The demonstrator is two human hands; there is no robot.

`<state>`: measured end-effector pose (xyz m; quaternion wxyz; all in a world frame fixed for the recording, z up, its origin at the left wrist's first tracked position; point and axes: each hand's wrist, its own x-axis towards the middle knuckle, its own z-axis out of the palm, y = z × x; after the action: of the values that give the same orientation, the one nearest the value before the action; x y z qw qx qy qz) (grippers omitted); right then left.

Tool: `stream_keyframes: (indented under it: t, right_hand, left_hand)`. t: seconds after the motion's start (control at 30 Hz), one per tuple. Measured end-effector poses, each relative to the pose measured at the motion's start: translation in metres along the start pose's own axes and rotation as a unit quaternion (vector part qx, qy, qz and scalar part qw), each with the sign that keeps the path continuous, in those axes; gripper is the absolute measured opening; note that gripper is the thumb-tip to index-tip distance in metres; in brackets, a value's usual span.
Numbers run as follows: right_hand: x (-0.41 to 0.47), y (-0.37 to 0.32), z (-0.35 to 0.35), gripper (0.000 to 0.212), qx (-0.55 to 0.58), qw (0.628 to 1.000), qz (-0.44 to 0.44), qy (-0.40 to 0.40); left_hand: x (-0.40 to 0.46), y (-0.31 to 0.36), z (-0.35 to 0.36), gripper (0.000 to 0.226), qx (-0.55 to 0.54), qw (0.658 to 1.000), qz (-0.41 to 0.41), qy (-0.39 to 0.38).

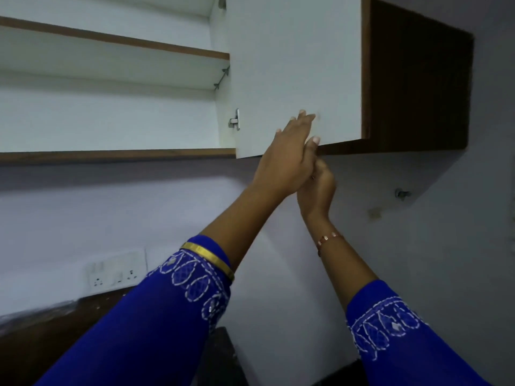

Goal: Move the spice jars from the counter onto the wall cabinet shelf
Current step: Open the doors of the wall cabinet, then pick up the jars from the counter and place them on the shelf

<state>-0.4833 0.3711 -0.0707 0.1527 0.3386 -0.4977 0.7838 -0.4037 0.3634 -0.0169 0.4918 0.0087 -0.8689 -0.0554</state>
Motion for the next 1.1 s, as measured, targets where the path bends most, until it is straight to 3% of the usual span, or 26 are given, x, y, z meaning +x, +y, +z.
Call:
stream_keyframes:
  t: [0.07, 0.17, 0.63, 0.93, 1.0, 1.1]
  right_hand:
    - [-0.014, 0.009, 0.016, 0.032, -0.041, 0.999, -0.008, -0.016]
    - [-0.049, 0.011, 0.045, 0.041, -0.099, 0.993, -0.025, -0.06]
    - [-0.225, 0.011, 0.2, 0.043, -0.113, 0.971, -0.048, -0.207]
    - [-0.353, 0.03, 0.294, 0.042, -0.128, 0.943, -0.021, -0.306]
    - [-0.411, 0.037, 0.343, 0.041, -0.134, 0.934, 0.006, -0.333]
    - [-0.443, 0.05, 0.347, 0.04, -0.14, 0.924, 0.034, -0.355]
  left_hand:
    - [-0.017, -0.021, -0.013, 0.046, 0.01, 1.0, -0.019, 0.0]
    - [-0.047, -0.046, -0.039, 0.045, 0.032, 0.998, -0.056, 0.006]
    - [-0.25, -0.174, -0.183, 0.044, 0.185, 0.949, -0.253, 0.019]
    - [-0.379, -0.263, -0.273, 0.043, 0.157, 0.932, -0.328, 0.006]
    - [-0.436, -0.311, -0.311, 0.043, 0.143, 0.916, -0.375, -0.004]
    - [-0.477, -0.327, -0.319, 0.045, 0.115, 0.907, -0.406, -0.015]
